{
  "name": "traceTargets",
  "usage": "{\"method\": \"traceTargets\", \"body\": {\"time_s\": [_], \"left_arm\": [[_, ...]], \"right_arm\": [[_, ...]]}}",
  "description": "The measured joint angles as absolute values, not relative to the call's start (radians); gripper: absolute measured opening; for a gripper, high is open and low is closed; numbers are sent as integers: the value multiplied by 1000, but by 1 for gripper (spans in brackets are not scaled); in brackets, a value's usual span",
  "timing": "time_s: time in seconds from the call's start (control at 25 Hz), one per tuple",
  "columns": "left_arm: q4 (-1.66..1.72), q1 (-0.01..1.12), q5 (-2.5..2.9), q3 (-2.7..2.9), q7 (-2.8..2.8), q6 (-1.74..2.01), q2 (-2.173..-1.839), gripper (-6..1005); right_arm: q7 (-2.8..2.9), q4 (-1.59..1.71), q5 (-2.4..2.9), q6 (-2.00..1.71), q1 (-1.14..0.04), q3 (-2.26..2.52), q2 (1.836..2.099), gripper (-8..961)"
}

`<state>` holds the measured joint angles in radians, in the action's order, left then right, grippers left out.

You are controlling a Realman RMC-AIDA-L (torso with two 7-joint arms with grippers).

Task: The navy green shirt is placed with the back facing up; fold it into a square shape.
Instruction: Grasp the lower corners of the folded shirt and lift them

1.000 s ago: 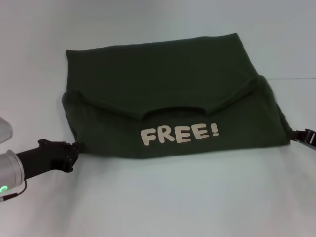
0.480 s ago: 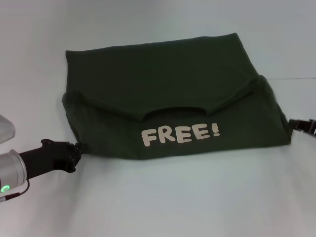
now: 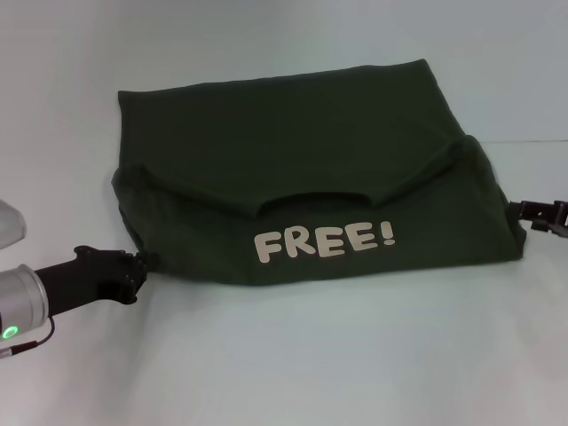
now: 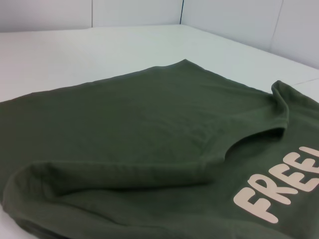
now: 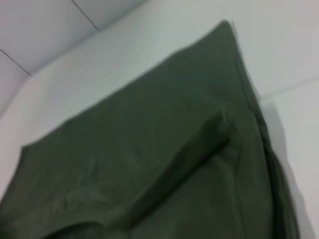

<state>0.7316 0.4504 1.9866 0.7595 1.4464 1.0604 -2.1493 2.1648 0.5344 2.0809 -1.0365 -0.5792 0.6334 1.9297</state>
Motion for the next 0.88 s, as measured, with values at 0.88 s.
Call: {"method": "traceTargets", "body": {"time_s": [0.88], "left_arm": [[732, 467, 1986, 761, 1450, 1062, -2152, 4]], "right_arm": [[2204, 523, 2180, -909, -616, 683, 1979, 669]]}}
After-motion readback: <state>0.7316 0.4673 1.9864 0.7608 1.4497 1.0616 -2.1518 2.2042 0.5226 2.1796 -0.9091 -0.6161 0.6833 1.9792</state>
